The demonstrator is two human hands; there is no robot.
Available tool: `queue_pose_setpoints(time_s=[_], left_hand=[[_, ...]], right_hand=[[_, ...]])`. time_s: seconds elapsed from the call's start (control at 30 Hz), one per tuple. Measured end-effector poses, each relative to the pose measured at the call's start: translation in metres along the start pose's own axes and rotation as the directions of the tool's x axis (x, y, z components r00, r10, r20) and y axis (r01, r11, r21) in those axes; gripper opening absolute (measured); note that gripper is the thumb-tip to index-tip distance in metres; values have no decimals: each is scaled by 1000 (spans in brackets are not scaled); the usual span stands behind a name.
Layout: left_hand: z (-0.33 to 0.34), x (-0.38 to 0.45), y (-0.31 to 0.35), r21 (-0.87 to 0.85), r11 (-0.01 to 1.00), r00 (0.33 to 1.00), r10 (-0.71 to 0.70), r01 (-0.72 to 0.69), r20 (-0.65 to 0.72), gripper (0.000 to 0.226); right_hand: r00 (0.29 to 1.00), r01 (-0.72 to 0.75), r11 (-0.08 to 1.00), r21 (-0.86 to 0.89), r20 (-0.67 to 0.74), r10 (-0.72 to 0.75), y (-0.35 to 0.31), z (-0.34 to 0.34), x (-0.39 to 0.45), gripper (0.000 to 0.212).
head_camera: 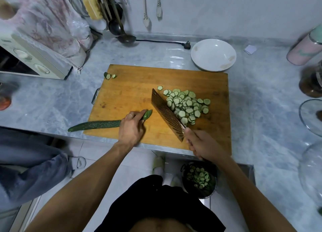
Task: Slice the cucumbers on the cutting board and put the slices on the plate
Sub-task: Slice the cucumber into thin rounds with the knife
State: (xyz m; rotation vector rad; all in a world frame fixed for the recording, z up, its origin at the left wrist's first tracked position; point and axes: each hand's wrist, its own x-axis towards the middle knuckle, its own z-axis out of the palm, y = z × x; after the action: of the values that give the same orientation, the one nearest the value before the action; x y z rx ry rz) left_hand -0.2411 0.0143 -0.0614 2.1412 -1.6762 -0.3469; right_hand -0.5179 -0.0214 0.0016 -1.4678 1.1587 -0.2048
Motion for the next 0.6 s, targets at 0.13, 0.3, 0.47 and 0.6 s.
queue_pose_setpoints(time_s=[0.13,0.3,0.47,0.6], left_hand=[[3,-2,5,-20,999,1000,26,-26,-5,45],[11,0,13,-25,999,999,36,-36,-3,45],[10,5,17,-35,999,1000,10,-10,-4,48],[3,9,11,-15,999,999,-33,33,-20,52]], right_hand=[[999,16,1000,-17,-51,-17,4,-16,1,53],[988,20,997,-78,-149,-31,3,-38,15,59],[985,47,993,-112,-161,-65,-1,-31,22,55],[990,88,977,-196,-90,-107,-14,-15,29,56]])
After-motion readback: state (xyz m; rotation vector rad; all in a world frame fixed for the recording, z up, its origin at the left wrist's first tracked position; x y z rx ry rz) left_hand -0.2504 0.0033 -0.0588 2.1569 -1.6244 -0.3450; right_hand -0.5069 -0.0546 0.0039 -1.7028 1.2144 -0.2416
